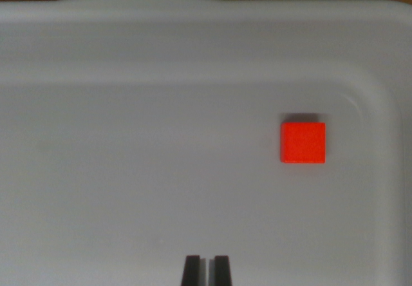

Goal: Reach red block

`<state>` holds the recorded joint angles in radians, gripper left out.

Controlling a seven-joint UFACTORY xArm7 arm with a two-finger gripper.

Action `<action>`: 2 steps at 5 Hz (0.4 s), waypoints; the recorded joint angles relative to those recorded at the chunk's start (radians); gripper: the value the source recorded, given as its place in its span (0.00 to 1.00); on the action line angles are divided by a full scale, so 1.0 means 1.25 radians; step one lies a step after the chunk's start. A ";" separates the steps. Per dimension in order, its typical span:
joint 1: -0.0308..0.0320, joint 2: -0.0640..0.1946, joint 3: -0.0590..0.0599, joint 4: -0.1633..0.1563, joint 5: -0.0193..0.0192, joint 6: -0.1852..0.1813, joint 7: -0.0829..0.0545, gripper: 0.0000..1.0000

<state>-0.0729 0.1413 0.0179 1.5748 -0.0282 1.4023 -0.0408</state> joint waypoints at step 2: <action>-0.0083 0.035 -0.004 -0.004 0.0000 -0.033 -0.008 0.00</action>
<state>-0.0834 0.1852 0.0125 1.5704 -0.0282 1.3611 -0.0512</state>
